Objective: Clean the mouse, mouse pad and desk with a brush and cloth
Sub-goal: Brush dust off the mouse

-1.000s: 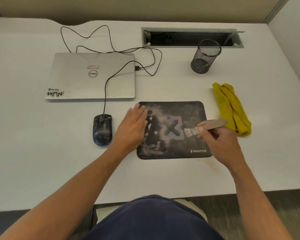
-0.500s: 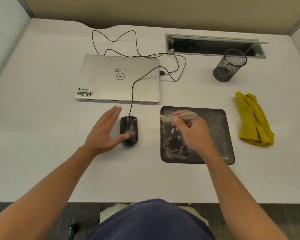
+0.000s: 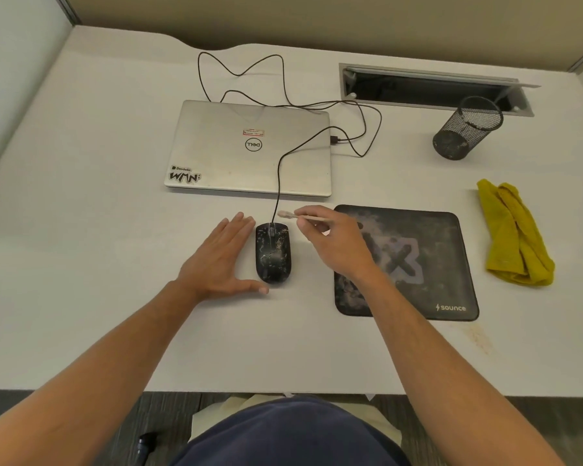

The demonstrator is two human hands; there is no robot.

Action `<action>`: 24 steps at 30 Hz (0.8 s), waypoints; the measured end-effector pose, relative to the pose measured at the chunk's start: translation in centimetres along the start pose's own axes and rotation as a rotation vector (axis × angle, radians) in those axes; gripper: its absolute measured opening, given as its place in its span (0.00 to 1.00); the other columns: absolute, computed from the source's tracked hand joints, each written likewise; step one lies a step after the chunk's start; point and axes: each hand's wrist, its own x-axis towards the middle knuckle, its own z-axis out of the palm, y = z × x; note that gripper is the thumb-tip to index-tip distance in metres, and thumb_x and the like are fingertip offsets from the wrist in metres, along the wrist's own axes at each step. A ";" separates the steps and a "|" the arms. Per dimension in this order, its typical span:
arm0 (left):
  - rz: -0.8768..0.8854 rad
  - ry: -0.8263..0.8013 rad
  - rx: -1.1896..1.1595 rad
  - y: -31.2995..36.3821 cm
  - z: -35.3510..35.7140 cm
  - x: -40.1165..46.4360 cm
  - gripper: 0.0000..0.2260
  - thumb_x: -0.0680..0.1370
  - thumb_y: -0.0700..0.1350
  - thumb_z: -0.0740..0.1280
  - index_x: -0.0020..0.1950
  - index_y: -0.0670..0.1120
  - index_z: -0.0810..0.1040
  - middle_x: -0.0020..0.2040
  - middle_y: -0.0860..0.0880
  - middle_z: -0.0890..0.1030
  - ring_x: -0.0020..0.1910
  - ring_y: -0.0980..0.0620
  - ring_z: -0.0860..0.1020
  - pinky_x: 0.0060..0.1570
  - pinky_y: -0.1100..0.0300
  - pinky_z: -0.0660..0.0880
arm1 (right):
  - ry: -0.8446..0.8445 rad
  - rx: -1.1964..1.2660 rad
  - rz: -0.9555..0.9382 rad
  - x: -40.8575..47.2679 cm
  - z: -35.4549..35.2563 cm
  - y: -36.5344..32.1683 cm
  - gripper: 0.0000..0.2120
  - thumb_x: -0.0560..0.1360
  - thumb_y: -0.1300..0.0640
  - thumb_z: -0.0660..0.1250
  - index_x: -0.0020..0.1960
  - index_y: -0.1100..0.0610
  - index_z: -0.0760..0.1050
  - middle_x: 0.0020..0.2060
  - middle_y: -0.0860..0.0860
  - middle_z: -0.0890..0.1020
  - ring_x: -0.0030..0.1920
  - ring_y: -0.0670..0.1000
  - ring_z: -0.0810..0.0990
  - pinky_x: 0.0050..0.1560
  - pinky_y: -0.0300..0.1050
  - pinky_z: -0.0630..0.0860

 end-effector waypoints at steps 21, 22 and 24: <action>0.013 0.041 0.029 -0.3 0.6 0.1 0.52 0.66 0.78 0.60 0.79 0.47 0.52 0.79 0.51 0.54 0.77 0.56 0.42 0.76 0.49 0.45 | -0.178 -0.042 -0.025 -6.3 -1.6 0.3 0.06 0.76 0.60 0.68 0.48 0.51 0.82 0.42 0.38 0.82 0.43 0.41 0.78 0.42 0.31 0.71; 0.014 0.042 0.026 -0.3 0.6 0.1 0.52 0.67 0.78 0.60 0.79 0.47 0.52 0.79 0.52 0.54 0.77 0.56 0.42 0.76 0.49 0.45 | -0.163 -0.046 -0.032 -6.1 -1.9 0.2 0.06 0.76 0.60 0.68 0.48 0.51 0.82 0.42 0.38 0.82 0.43 0.41 0.78 0.42 0.31 0.71; 0.017 0.041 0.022 -0.2 0.6 0.1 0.51 0.67 0.78 0.60 0.79 0.47 0.52 0.79 0.52 0.54 0.78 0.56 0.42 0.76 0.49 0.45 | -0.093 -0.018 -0.043 -5.2 -2.2 -0.2 0.06 0.76 0.59 0.68 0.49 0.51 0.82 0.42 0.39 0.82 0.43 0.43 0.78 0.42 0.35 0.73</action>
